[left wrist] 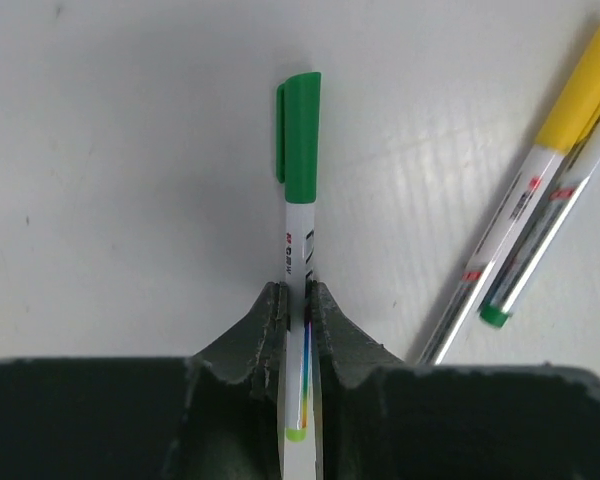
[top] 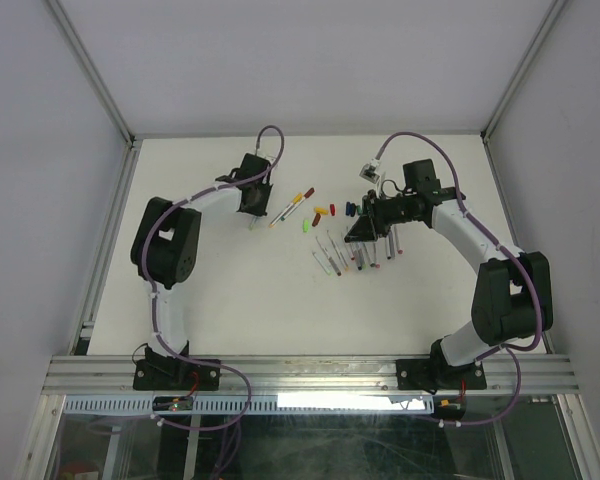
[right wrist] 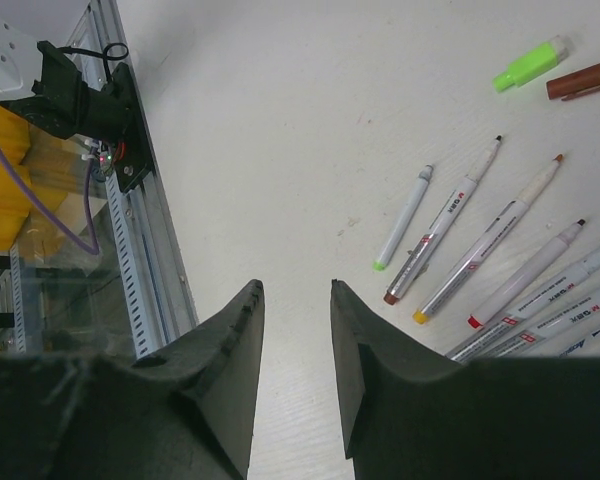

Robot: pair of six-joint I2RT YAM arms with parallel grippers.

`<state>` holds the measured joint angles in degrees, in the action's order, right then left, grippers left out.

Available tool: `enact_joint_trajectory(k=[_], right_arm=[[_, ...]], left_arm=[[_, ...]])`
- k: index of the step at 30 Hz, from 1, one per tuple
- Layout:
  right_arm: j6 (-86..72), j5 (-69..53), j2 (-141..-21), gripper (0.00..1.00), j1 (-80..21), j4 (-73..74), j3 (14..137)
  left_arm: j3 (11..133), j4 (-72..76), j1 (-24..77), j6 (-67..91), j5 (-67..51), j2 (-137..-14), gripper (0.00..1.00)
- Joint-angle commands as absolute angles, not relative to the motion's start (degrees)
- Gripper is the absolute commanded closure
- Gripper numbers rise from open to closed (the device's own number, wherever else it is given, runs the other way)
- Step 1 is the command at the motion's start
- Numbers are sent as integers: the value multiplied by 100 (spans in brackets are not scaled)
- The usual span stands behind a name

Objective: Open the pen caps
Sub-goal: Pick up the pen from the center of the board.

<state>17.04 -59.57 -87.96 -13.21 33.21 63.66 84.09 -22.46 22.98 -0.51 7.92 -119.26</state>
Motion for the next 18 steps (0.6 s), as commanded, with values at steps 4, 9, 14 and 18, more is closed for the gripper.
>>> enact_joint_trajectory(k=[4, 9, 14, 18], right_arm=[[1520, -6293, -8694, 63, -1443, 2861, 6353], [1145, -6292, -8611, 58, -1739, 2210, 6055], [139, -6341, -8413, 57, -2176, 100, 5067], [-1324, -6363, -8272, 44, -2529, -3258, 3669]], left_arm=[[6795, -1838, 2215, 1122, 970, -10635, 100], [5596, -1442, 2223, 1766, 837, -9751, 100], [4534, -791, 2251, 2428, 405, -8837, 100], [3750, -149, 2453, 3034, 327, -8027, 100]])
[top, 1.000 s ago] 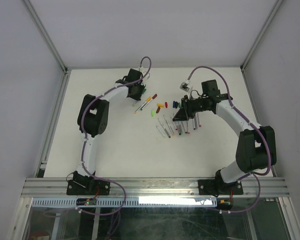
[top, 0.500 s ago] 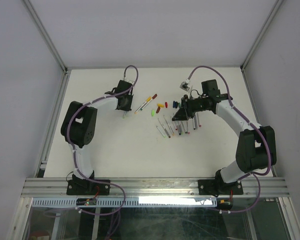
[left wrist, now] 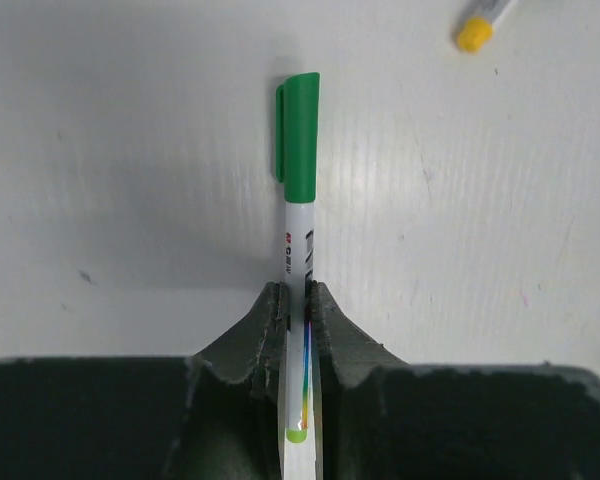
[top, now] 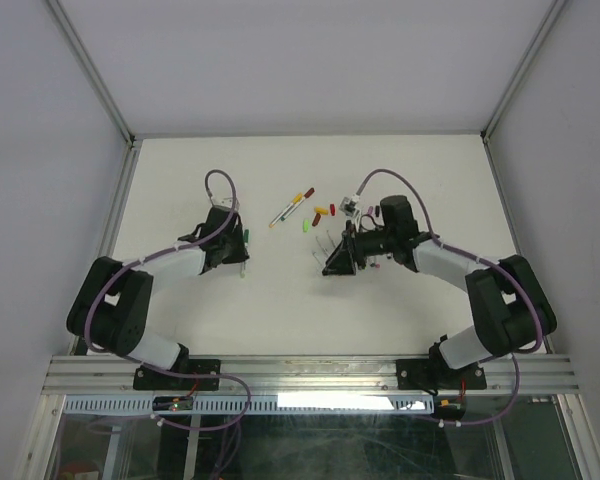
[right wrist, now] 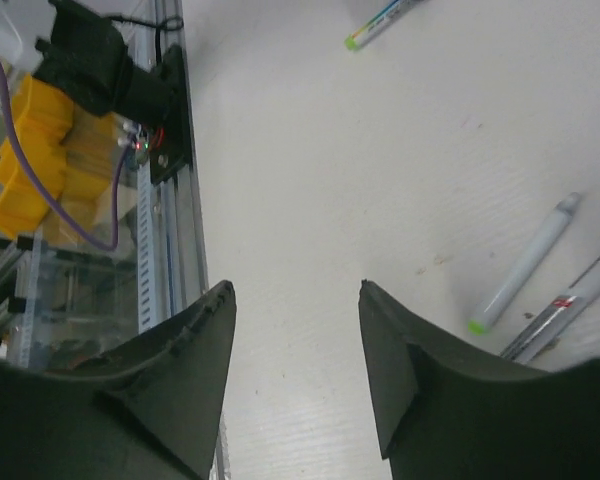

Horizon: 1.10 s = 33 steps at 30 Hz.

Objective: Open the pen caps
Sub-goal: Pick up the pen from the center of the board.

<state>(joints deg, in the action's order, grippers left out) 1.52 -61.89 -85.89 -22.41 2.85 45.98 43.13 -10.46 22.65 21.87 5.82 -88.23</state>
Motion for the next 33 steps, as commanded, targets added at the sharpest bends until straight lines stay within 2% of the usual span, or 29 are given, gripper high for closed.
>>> enact_joint_trajectory(k=[1, 4, 16, 21, 33], right_arm=[[-1577, -6359, -8332, 42, -2609, -3932, 3438], [-1999, -6246, -8599, 41, -2786, -4979, 3173], [-2847, -5607, -9940, 38, -3341, -5519, 3181], [-2794, -5525, -10198, 34, -3371, -5143, 3346], [-3047, -5776, -10276, 35, -3393, -5077, 3571]], left_arm=[[3588, -12, 2538, 3165, 333, -7847, 100], [3169, 304, 2748, 3536, 319, -7448, 100], [1478, 3216, 3870, 5495, 862, -6852, 100], [1284, 3943, 4233, 5855, 1199, -6875, 100], [1411, 5055, 4810, 6190, 1538, -7627, 100]])
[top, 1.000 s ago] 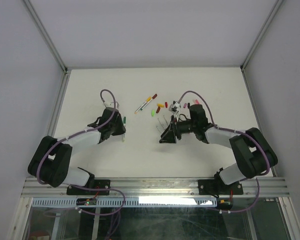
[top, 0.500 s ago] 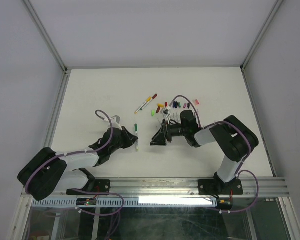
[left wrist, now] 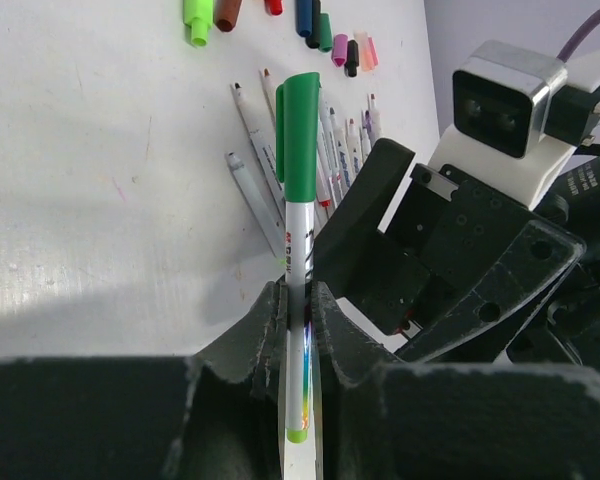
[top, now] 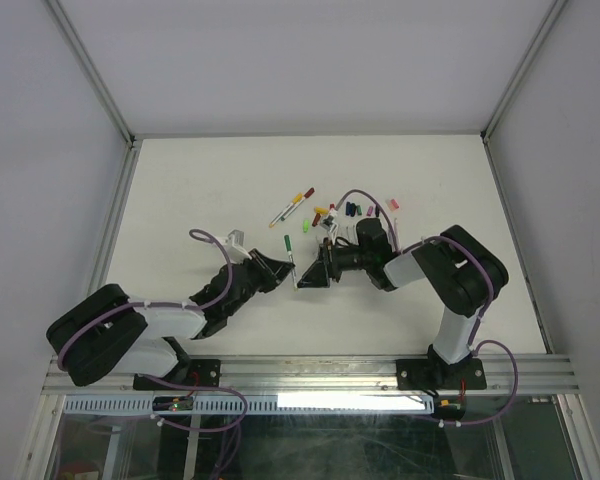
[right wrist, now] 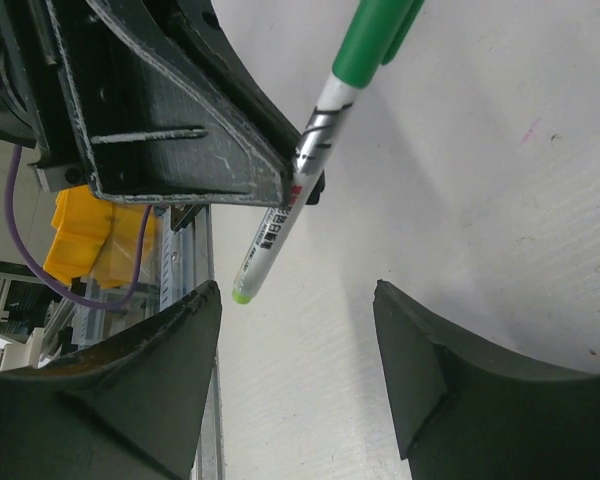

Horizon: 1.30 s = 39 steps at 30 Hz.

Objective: Open the pen caps
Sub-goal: Pick up the pen from the center of the board.

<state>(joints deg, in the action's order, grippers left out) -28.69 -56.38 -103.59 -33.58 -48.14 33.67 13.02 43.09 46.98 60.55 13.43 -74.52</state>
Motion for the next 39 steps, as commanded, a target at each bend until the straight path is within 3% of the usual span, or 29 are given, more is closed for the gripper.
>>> enact_joint_trajectory(k=[1, 14, 16, 21, 24, 30, 34, 36, 39], right_arm=[[-3077, -5785, -10260, 36, -3397, -5080, 3576], [-3352, -5853, -10301, 52, -3603, -4769, 3779], [-3357, -5864, -10305, 61, -3604, -4745, 3795], [-3401, -6018, -10327, 97, -3598, -4692, 3890], [-3407, -6074, -10266, 100, -3567, -4642, 3928], [-3339, -6194, -10134, 100, -3334, -3829, 4289], [-3339, -6194, -9963, 100, -3133, -2235, 4909], [-1654, -6747, -9857, 100, -3068, -1266, 5258], [-493, -6941, -9714, 100, -2980, 197, 5770]], left_arm=[[1441, 5090, 4835, 6188, 1538, -7681, 100], [1459, 5737, 5031, 6186, 1643, -8083, 100], [1472, 5770, 5052, 6165, 1669, -8090, 100], [1461, 5800, 5080, 6094, 1681, -8053, 100], [1414, 5893, 5080, 6045, 1647, -8013, 100], [1200, 6081, 5080, 5693, 1562, -7528, 62], [1108, 5790, 5075, 5087, 1492, -6703, 37], [1131, 5375, 5071, 4614, 1473, -6144, 24], [1180, 4889, 5067, 4071, 1436, -5174, 2]])
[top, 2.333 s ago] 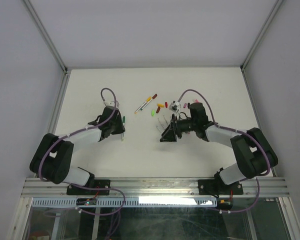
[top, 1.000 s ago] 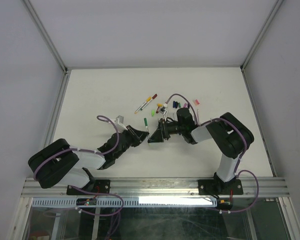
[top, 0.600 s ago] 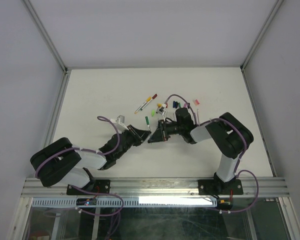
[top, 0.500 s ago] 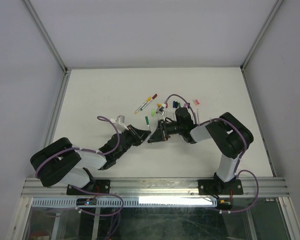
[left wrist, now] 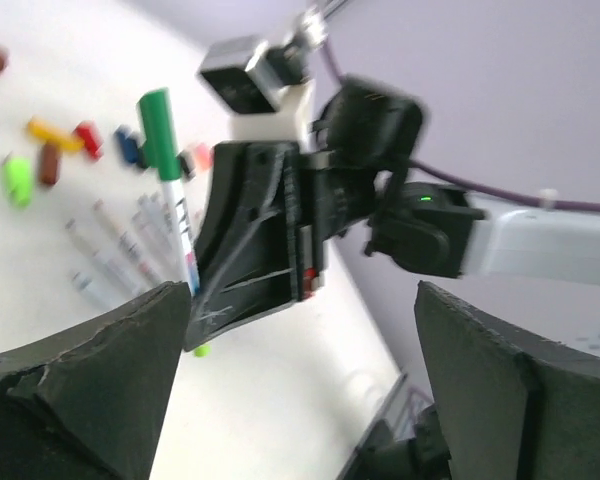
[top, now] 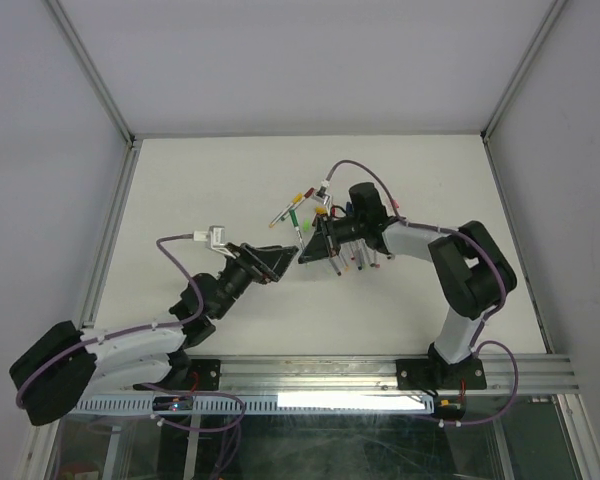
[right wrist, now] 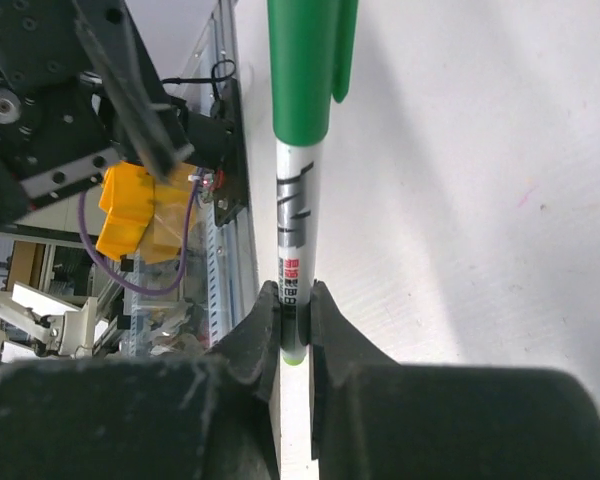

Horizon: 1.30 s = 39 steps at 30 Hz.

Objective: Open the pen caps
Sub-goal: Pick up the pen from the center of the board, then open the pen cap from the pen.

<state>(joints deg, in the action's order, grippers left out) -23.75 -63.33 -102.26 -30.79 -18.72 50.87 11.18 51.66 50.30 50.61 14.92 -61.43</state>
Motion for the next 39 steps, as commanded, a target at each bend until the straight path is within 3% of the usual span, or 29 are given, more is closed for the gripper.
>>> enact_joint_trajectory(k=[1, 8, 13, 22, 25, 32, 39], right_arm=[[-236, -7023, -9686, 100, -2949, 559, 5894], [1735, -7248, -9690, 100, -2640, 3429, 6962], [2042, -7342, -9443, 100, -2402, 3715, 6987], [2715, -7839, -9409, 100, -2181, 4354, 7155], [2833, -7949, -9368, 100, -2180, 4456, 7156], [2962, -8069, -9316, 100, -2180, 4532, 7150], [2979, -8001, -9264, 100, -2180, 4509, 7134]], left_arm=[[1199, 4797, 5063, 3882, 1380, -4943, 1], [1767, 3948, 4900, 3417, 967, -4392, 1], [2204, 4150, 4484, 3804, 6, -4974, 1], [2621, 6184, 3463, 4915, -2270, -6591, 8], [2829, 6216, 3458, 4765, -2334, -6887, 12], [3218, 6295, 3463, 4803, -2357, -7539, 32], [3548, 5318, 3605, 4727, -1441, -7685, 33]])
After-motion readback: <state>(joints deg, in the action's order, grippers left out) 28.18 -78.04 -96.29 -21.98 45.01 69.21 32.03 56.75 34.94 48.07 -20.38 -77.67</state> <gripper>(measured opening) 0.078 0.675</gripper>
